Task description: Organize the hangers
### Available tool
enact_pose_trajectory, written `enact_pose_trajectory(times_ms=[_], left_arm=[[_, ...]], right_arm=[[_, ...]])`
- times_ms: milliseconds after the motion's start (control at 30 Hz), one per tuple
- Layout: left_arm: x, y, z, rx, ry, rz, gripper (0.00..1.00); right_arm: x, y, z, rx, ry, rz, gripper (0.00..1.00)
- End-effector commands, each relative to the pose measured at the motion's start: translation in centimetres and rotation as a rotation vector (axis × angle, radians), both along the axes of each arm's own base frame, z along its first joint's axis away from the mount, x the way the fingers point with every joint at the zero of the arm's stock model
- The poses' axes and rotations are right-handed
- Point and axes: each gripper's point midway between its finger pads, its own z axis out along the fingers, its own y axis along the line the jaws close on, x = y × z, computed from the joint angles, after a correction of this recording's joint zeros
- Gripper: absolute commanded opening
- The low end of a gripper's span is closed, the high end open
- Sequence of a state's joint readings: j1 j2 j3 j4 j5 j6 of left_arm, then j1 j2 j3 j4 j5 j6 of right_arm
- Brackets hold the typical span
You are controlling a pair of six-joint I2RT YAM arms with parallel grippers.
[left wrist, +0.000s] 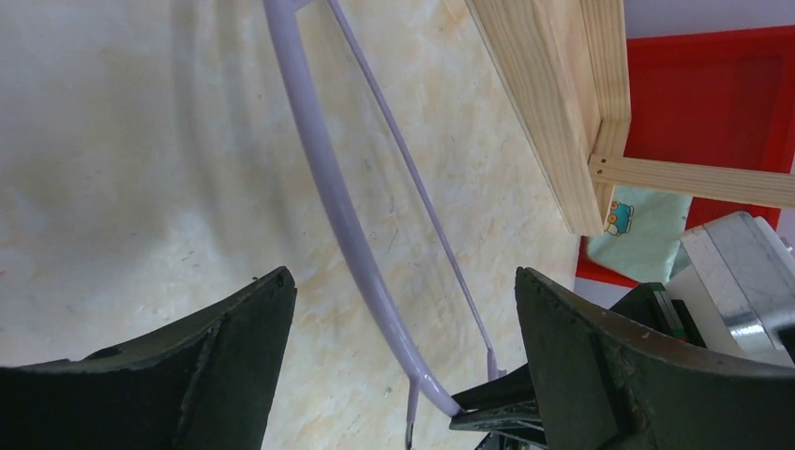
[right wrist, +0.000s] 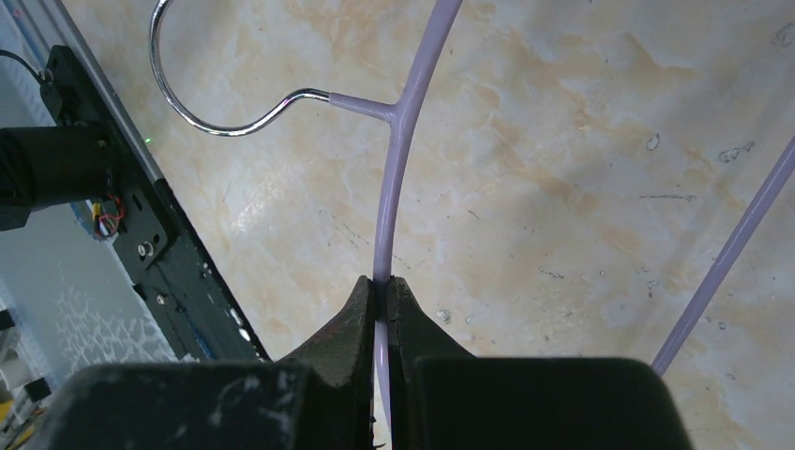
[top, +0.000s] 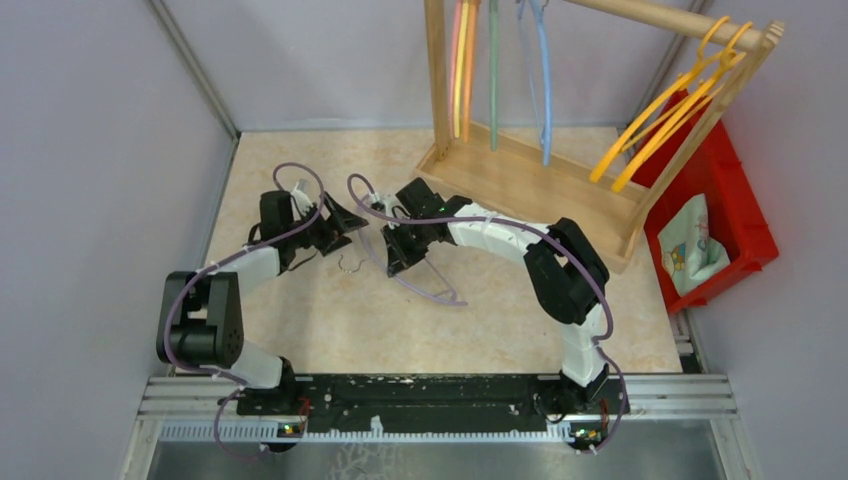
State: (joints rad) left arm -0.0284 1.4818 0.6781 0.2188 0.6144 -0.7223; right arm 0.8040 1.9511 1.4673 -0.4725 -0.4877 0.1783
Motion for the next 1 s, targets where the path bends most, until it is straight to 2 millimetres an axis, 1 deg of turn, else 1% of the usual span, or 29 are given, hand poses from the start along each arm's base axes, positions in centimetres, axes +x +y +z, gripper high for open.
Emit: enact_pose_trajectory(times_ms=[0,67,200,367,400,467,500,533,567,600,633,667,733,767,800,833,967], left_arm=[[2.3,-2.1,1.6,-0.012,-0.060,-0.022,0.91],[2.3,-2.7,0.9,0.002,-0.047,-0.030,0.91],[2.3,-3.1,-0.4,0.009,-0.024,-0.036,0.89],[2.1,-3.7,-1.9,0.026,-0.007,-0.065,0.80],[2.0,-3.8,-2.1,0.026,-0.006,-0.071,0.77],[1.8,-4.1,-2.2,0.015,-0.007,-0.088,0.67],[1.8,-4.2,-2.2,0.010,-0.009,-0.094,0.61],[1.8,-4.3,-2.2,0.006,-0.010,-0.100,0.53],[1.9,-4.4,-2.1,0.003,-0.012,-0.103,0.42],[1.9,-4.4,-2.1,0.003,-0.013,-0.105,0.21],[2.0,-4.3,-2.1,0.006,-0.011,-0.101,0.04],[2.1,-4.3,-2.0,0.010,-0.009,-0.097,0.00],[2.4,-4.3,-1.8,0.014,-0.011,-0.100,0.00],[2.4,-4.3,-1.8,0.018,-0.009,-0.102,0.00],[2.7,-4.3,-1.5,0.020,-0.011,-0.103,0.00],[2.7,-4.3,-1.5,0.023,-0.005,-0.105,0.00],[3.1,-4.3,-0.9,0.035,-0.007,-0.107,0.00]], right_arm=[[0.3,1.4,5.9,0.129,-0.082,0.040,0.00],[0.4,1.5,6.4,0.136,-0.086,0.042,0.00],[0.2,1.6,7.5,0.154,-0.089,0.050,0.00],[0.4,1.5,8.2,0.155,-0.096,0.048,0.00],[0.5,1.5,8.3,0.156,-0.096,0.047,0.00],[0.7,1.6,8.5,0.157,-0.099,0.044,0.00],[0.8,1.5,8.5,0.156,-0.100,0.040,0.00],[1.0,1.5,8.7,0.156,-0.103,0.037,0.00],[1.1,1.4,8.7,0.152,-0.105,0.033,0.00],[1.2,1.3,8.6,0.146,-0.106,0.029,0.00],[1.3,1.3,8.7,0.141,-0.108,0.026,0.00],[1.5,1.2,8.7,0.135,-0.109,0.020,0.00],[1.8,1.0,8.5,0.112,-0.117,0.004,0.00],[2.0,0.8,8.4,0.095,-0.124,-0.006,0.03],[2.4,0.5,8.4,0.077,-0.145,-0.015,0.14],[2.6,0.3,8.4,0.066,-0.159,-0.016,0.21],[2.7,0.1,9.3,0.059,-0.199,-0.016,0.46]])
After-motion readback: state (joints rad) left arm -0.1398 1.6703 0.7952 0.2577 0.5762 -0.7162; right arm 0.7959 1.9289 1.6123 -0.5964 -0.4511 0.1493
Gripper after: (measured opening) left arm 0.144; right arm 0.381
